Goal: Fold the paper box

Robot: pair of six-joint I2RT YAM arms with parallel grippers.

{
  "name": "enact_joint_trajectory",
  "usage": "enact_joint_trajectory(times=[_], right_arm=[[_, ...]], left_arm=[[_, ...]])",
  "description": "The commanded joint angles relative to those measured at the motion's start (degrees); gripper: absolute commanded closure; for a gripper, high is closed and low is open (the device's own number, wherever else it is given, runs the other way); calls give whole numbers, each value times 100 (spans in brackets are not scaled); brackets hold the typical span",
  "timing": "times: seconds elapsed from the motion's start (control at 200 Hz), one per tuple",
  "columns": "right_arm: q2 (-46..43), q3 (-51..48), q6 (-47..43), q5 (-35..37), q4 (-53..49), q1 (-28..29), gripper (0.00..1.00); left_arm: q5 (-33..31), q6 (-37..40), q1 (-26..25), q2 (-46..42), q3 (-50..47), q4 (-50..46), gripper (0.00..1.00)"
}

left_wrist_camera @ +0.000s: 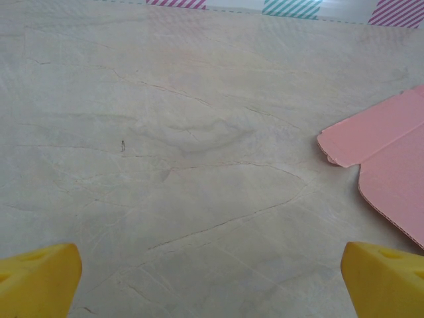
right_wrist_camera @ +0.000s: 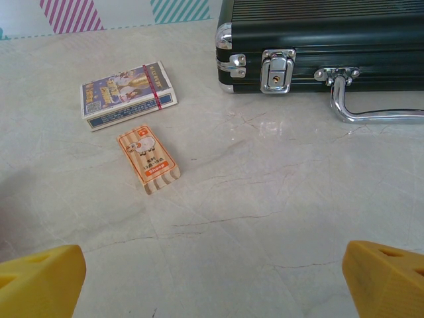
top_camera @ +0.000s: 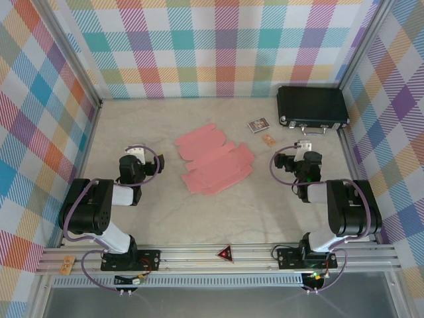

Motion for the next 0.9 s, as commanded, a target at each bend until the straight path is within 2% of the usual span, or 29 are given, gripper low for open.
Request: enact_joint_trajectory(times=[0.0, 0.075, 0.19, 0.275, 0.32, 0.405, 0.6, 0.71, 0.9], right_arm=[[-108, 70, -83, -124, 19, 24, 1], [-569, 211, -13, 35, -665, 21, 1], [-1303, 1009, 591, 312, -2980, 21, 1], [-1453, 1614, 1106, 125, -4253, 25, 1], [-1455, 1871, 1501, -26, -4756, 38, 1], [-1334, 2262, 1876, -381, -5355, 210, 1], [-750, 3010, 1821, -516, -5957, 1521, 0], [-339, 3306, 1978, -892, -5946, 2080, 12], [454, 3664, 2166, -1439, -5820, 2870, 43]], left_arm=[[-188, -34, -30, -114, 108, -92, 0], [-453, -116, -30, -594, 318, -811, 0], [-736, -462, -32, -1210, 1060, -2555, 0], [-451, -992, -61, -1303, 1640, -3392, 0], [-164, -1186, -158, -1192, 1926, -3641, 3], [192, -1270, -549, -782, 2590, -4140, 14], [997, -1414, -1409, 737, 4630, -5762, 49], [1129, -1437, -1665, 1460, 5379, -6102, 68], [1384, -1453, -1751, 2610, 6469, -6553, 93]])
